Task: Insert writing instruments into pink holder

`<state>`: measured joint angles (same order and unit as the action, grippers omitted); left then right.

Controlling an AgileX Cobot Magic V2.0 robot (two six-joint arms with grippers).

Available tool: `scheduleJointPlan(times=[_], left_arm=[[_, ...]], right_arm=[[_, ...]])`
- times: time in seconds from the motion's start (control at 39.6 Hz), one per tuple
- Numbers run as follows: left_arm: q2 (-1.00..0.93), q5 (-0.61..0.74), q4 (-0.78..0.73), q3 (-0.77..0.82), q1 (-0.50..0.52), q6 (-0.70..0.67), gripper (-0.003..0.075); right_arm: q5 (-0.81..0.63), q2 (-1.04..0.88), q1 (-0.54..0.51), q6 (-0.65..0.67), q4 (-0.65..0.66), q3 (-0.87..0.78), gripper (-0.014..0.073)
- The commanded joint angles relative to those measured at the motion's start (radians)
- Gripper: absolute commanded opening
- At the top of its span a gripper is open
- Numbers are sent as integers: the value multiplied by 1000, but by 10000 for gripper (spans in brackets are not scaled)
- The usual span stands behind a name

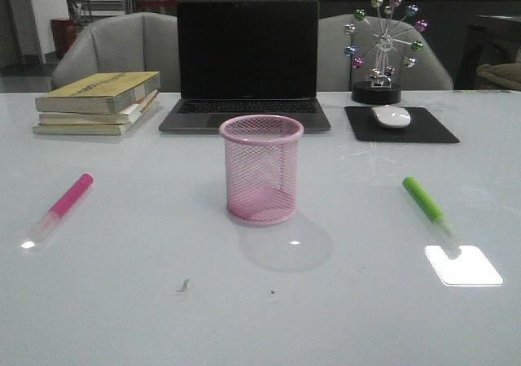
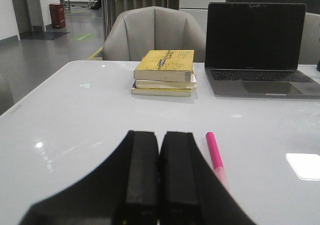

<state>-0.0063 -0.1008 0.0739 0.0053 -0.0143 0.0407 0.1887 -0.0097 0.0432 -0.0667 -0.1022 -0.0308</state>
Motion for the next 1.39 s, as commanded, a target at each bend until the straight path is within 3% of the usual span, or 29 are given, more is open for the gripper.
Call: scheduleJointPlan(times=[0.0,0.18,0.33,0.53,0.68,0.91,1.14,1.36], left_arm=[[-22,111,8,3,-7,-9,92],[-22,270,8,3,-7,-9,92],[-22,427,8,0,-7,-9,92],[-20,438,8,-69,-7,-9,92],[-17,440,6,-158,-7,-9,92],[46,325,-40,-334,-7,-9,92],[241,289,-59,-504,-7,-9,92],[437,289,-74,-567,-7,-9,92]], right_arm=[[-102,-19,3,-5,-1,-1,50],[-159,-19,3,-5,-1,-1,50],[-303,-19,3,-5,-4,0,50],[-458,-19,3,-4,-16,81,50],[-419,-19,3,-4,-16,207,50],[-189,32,3,-4,-15,402,50],[-180,206,3,-4,-14,498,50],[-180,393,3,-4,-14,569,50]])
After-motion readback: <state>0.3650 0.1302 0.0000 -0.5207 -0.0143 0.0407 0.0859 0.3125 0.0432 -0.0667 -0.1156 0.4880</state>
